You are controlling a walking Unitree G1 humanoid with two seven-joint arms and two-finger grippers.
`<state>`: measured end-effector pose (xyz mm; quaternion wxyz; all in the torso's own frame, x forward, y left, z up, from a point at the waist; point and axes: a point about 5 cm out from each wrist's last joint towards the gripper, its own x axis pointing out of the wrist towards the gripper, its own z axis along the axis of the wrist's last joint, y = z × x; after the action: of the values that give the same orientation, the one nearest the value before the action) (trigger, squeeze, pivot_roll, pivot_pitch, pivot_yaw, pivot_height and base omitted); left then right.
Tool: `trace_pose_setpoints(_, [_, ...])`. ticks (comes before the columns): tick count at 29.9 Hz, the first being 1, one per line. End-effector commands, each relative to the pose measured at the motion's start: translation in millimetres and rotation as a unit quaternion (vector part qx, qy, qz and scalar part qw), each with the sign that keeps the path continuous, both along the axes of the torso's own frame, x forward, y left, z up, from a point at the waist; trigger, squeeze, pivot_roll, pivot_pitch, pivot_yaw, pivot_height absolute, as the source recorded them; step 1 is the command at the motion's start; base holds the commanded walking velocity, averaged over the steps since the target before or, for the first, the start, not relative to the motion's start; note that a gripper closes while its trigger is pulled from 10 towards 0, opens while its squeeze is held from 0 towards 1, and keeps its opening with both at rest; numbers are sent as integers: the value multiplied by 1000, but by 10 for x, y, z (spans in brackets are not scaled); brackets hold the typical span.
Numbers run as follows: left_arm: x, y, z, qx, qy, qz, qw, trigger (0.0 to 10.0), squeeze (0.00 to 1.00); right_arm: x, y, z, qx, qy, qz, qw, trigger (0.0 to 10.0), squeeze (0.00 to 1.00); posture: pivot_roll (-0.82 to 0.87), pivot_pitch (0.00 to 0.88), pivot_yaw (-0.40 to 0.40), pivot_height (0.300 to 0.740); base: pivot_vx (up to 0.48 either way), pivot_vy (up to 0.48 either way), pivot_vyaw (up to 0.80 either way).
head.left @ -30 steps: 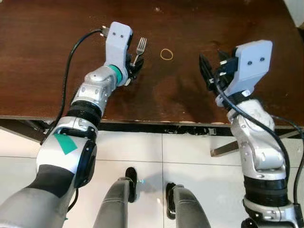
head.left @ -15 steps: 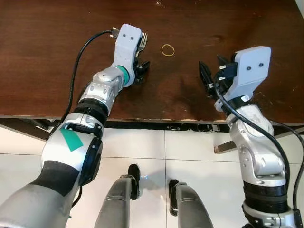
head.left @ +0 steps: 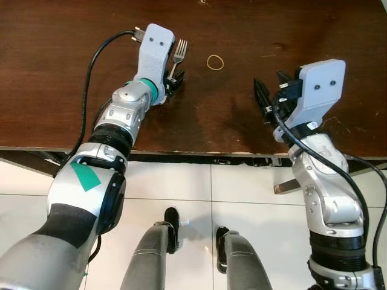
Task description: Setting the table
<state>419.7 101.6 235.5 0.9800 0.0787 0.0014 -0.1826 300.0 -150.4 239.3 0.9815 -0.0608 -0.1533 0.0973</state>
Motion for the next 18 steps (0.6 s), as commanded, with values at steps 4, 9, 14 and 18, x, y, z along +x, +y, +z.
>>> trace_pose_setpoints(4, [-21, -4, -227, -11, 72, 2, 997, 10000, 0, -39, 23, -25, 1, 6, 3, 1000, 10000, 0, -83, 324, 109, 740, 0, 0, 0])
trace_pose_setpoints(9, [-44, -17, -344, -20, 111, -2, 994, 2431, 0, -47, 21, -31, 1, 8, 2, 1000, 10000, 0, -86, 327, 110, 740, 0, 0, 0])
trace_pose_setpoints(14, [-61, -29, -403, -20, 127, -11, 992, 0, 0, -54, 15, -37, 2, 9, 0, 1000, 10000, 0, -88, 329, 111, 740, 0, 0, 0])
trace_pose_setpoints(18, [-61, -20, -408, -16, 127, -9, 992, 0, 0, -51, 13, -35, 2, 9, -1, 1000, 10000, 0, -88, 329, 111, 740, 0, 0, 0])
